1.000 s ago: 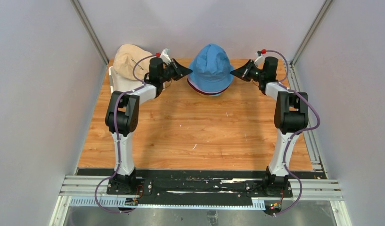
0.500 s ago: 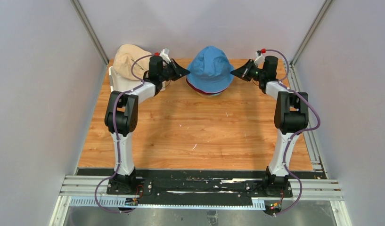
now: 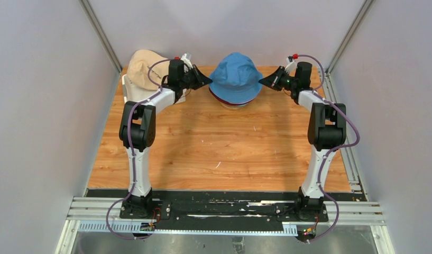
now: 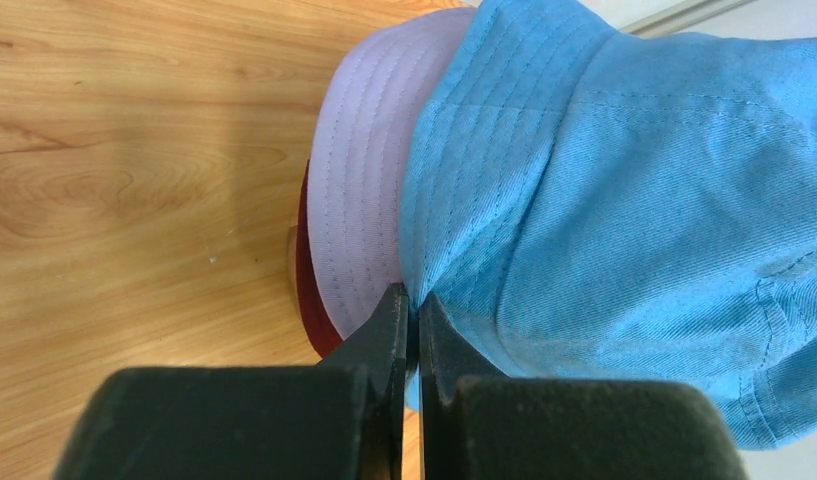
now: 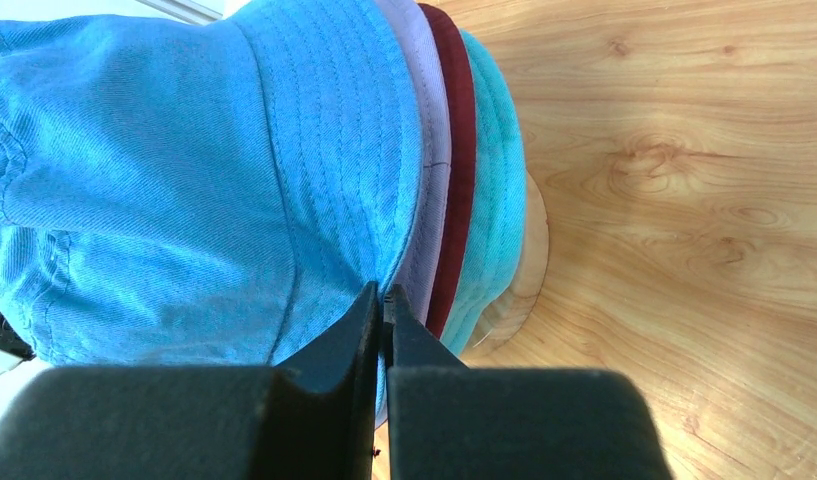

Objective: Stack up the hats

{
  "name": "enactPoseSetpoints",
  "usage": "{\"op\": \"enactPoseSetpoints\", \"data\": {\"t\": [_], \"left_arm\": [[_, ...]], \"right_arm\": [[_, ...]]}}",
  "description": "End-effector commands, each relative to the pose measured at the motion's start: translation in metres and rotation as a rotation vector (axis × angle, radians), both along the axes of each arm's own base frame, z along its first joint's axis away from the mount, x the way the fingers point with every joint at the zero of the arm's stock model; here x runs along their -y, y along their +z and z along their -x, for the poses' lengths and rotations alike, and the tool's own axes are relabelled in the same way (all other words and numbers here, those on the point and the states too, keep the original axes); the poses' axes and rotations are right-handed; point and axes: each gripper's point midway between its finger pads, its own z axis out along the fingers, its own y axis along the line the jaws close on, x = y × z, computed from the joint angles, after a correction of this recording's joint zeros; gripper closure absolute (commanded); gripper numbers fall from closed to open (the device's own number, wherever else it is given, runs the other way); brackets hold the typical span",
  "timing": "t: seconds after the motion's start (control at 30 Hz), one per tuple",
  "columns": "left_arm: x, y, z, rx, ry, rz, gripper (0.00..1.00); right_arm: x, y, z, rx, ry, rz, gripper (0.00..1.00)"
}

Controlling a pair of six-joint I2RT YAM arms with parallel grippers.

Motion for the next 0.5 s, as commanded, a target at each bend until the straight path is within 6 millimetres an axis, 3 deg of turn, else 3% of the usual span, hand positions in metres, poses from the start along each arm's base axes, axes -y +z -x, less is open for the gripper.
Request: {"op": "enactPoseSetpoints", "data": {"t": [0.0, 0.23, 0.4, 0.47], "left_arm": [[-0.051, -0.078, -0.003, -0.179, 0.138, -0.16, 1.0], [-0.049, -0.072, -0.003, -0.171, 0.126, -0.149, 0.96], [-0.048, -0.042, -0.003, -0.107, 0.125, -0.133, 0.75], [-0.052, -0.029, -0.003, -0.082, 0.134, -0.148, 0.65]], "right_arm": [[0.017, -0.018, -0.003, -0.051, -0.061, 0.053, 0.99], [0.018, -0.018, -0.003, -0.049, -0.06, 0.059, 0.99], [0.018, -0.013, -0.002, -0.041, -0.061, 0.066, 0.99], [0.019, -0.011, -0.002, -0.038, -0.066, 0.071, 0.93]]}}
